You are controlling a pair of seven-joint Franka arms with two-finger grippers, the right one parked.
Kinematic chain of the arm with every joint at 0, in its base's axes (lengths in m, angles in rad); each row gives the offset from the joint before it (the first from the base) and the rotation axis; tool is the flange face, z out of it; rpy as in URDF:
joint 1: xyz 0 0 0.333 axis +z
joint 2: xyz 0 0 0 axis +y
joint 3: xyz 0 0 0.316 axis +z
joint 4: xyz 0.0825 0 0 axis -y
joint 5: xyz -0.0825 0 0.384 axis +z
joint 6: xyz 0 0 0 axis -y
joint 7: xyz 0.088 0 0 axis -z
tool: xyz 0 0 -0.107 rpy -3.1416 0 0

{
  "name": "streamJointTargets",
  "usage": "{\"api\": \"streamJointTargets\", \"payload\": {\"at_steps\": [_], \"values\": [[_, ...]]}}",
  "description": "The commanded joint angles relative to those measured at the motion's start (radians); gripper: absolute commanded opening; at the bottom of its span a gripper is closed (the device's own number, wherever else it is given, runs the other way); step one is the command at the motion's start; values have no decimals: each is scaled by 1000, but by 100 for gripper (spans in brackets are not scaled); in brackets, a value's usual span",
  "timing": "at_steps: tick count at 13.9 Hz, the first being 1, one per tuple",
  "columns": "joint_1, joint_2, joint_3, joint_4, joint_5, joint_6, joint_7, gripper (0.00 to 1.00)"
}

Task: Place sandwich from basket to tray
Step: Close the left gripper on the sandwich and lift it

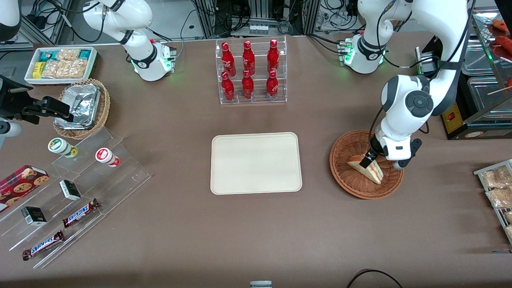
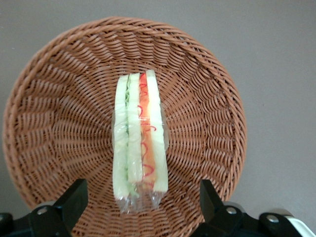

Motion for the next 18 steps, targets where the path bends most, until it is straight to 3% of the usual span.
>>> {"api": "streamJointTargets", "payload": {"at_steps": [1, 4, 5, 7, 12, 18], "values": [[-7, 39, 4, -7, 6, 43, -26, 100], [-7, 71, 5, -2, 7, 43, -25, 98], [-7, 73, 5, -2, 9, 44, -25, 77], [-4, 71, 8, 1, 9, 43, -26, 0], [-2, 4, 10, 22, 10, -23, -20, 0], [-83, -15, -30, 373, 10, -432, -11, 0]]}}
